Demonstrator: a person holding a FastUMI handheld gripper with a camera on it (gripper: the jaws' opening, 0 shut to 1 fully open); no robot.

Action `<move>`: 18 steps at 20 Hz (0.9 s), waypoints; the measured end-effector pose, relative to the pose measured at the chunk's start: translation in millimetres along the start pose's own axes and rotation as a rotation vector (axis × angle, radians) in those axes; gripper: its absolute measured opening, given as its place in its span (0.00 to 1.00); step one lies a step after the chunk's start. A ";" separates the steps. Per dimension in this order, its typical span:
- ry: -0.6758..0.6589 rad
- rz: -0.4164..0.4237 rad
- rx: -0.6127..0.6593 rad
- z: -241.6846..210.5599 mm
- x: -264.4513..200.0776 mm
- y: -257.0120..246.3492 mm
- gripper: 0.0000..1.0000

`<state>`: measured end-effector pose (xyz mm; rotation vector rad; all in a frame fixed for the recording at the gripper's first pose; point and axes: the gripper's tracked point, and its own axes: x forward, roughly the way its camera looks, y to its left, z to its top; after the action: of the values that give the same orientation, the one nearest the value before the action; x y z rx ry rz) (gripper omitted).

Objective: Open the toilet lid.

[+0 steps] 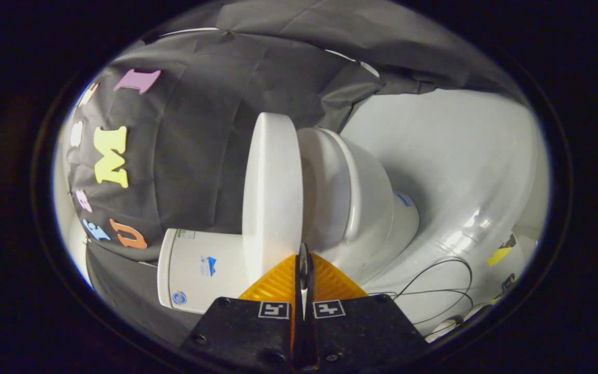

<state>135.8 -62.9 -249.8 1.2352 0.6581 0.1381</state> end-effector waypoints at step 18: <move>-0.073 -0.005 -0.183 -7.2 -26.7 77.1 0.04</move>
<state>129.3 -41.9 -170.9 1.0576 0.5722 0.1457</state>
